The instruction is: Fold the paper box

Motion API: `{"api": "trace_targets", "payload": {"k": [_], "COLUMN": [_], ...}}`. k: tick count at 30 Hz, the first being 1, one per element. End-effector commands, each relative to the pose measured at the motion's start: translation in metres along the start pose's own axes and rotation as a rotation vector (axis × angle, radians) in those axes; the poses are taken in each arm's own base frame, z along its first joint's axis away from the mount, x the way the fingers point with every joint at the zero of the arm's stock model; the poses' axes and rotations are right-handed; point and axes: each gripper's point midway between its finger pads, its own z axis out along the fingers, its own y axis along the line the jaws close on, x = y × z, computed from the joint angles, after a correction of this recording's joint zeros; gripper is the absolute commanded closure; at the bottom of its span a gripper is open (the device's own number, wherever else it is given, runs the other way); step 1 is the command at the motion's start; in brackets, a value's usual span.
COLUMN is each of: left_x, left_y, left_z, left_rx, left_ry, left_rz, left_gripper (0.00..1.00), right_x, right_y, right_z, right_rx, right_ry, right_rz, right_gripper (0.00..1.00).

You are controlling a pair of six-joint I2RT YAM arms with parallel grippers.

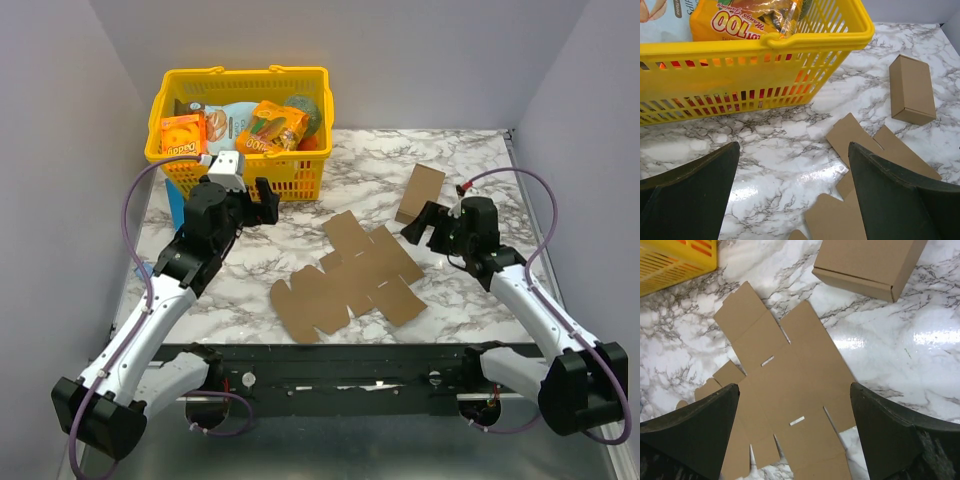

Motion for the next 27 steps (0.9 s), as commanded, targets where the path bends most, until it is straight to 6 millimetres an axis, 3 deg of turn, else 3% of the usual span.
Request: {"api": "trace_targets", "payload": {"k": [1,10,15,22,27], "left_x": [-0.010,0.001,0.001,0.003,0.005], "left_y": [-0.002,-0.001,-0.005,-0.005,-0.008], "left_z": [0.000,0.008,0.007,0.009,0.010], "left_rx": [0.000,-0.011,0.015,0.011,0.027], "left_ry": [-0.018,0.028,0.027,0.034,0.045], "left_rz": [-0.019,-0.028,-0.029,-0.032,-0.040], "left_gripper": [0.01,0.01,0.01,0.01,0.01], "right_x": [0.017,0.040,0.081,0.104,0.135], "right_y": [0.003,-0.020,-0.019,-0.031,-0.044], "right_z": [-0.013,-0.028,-0.043,-0.065,-0.066], "right_rx": [-0.025,0.126,0.112,0.178,0.224], "right_ry": [0.053,0.146,0.298,0.315,0.364], "right_rz": [0.020,0.106,0.180,0.254,0.319], "right_gripper": [0.00,0.00,0.07,0.08,0.14]}}
